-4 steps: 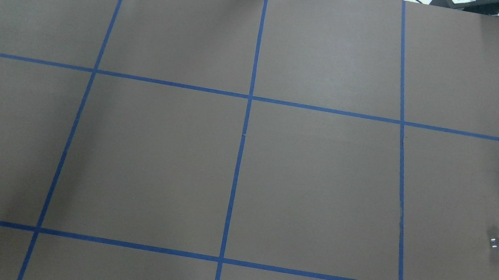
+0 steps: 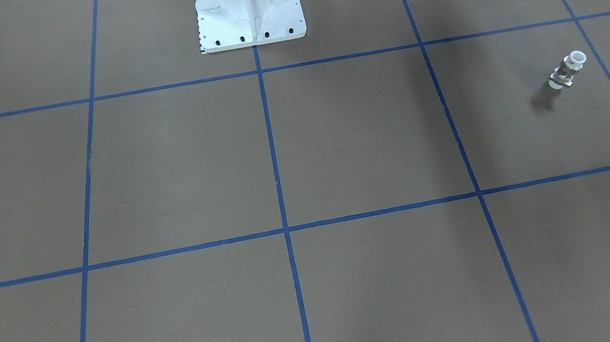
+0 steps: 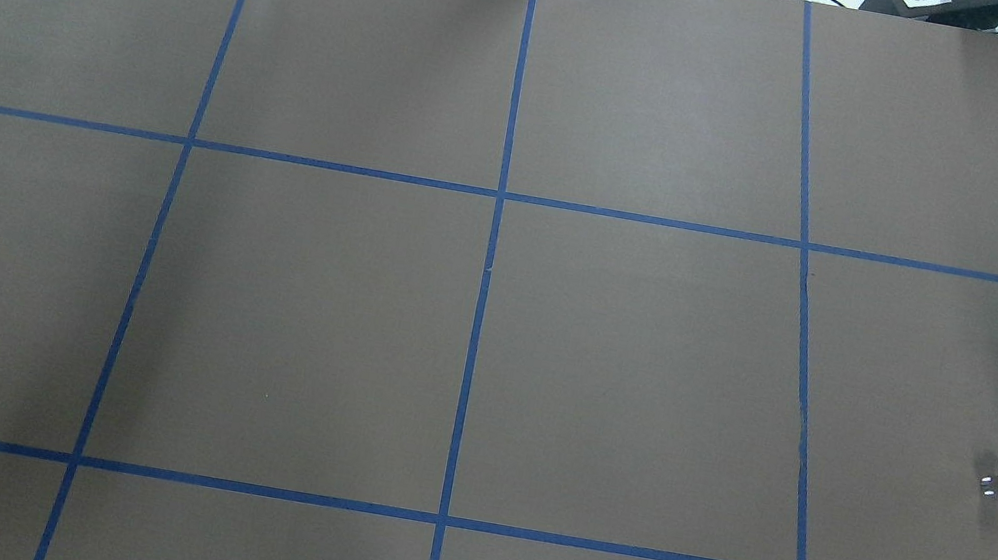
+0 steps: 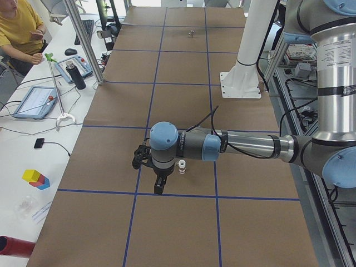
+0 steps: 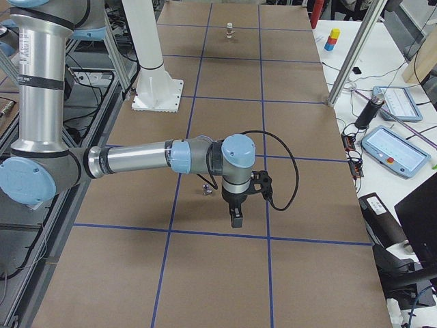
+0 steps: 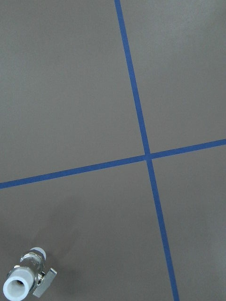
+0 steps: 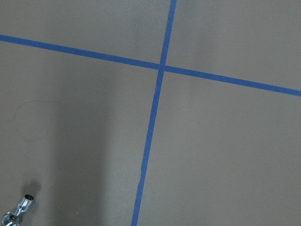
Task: Assemble PPR valve and pipe with both arms
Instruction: 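Lower the left gripper onto the white PPR valve and close on it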
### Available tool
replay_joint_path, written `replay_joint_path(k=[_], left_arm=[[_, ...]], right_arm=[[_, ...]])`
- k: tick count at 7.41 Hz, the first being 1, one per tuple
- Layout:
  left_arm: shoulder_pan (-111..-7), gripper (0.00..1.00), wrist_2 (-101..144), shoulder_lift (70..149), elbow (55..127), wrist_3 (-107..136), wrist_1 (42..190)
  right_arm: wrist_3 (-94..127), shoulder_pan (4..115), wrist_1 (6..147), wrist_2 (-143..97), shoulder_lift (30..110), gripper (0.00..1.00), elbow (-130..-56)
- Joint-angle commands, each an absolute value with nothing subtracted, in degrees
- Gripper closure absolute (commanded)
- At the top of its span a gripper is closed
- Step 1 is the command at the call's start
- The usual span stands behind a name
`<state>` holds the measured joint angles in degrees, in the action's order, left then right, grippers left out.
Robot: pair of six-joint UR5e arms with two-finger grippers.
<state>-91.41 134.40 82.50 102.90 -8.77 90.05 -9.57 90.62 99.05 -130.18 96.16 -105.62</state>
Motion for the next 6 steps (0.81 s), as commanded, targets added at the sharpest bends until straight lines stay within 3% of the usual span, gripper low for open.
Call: replay_joint_path(k=[1,4,6], left_arm=[[-91.41,0.00,134.47,83.14,103.18,-8.53,92.35],[-91.06,0.00,134.47,83.67,102.39,-8.35,104.90],[-89.13,0.00,138.49,85.51,101.95,-5.04,105.47]], right_arm=[[-9.32,90.53,99.05,-129.90,95.80,0.00,-104.77],[-9.14,90.35,96.09,-130.16,93.25,0.00,-102.92],[-9.23,90.35,93.35,-130.25,93.34,0.00,-102.48]])
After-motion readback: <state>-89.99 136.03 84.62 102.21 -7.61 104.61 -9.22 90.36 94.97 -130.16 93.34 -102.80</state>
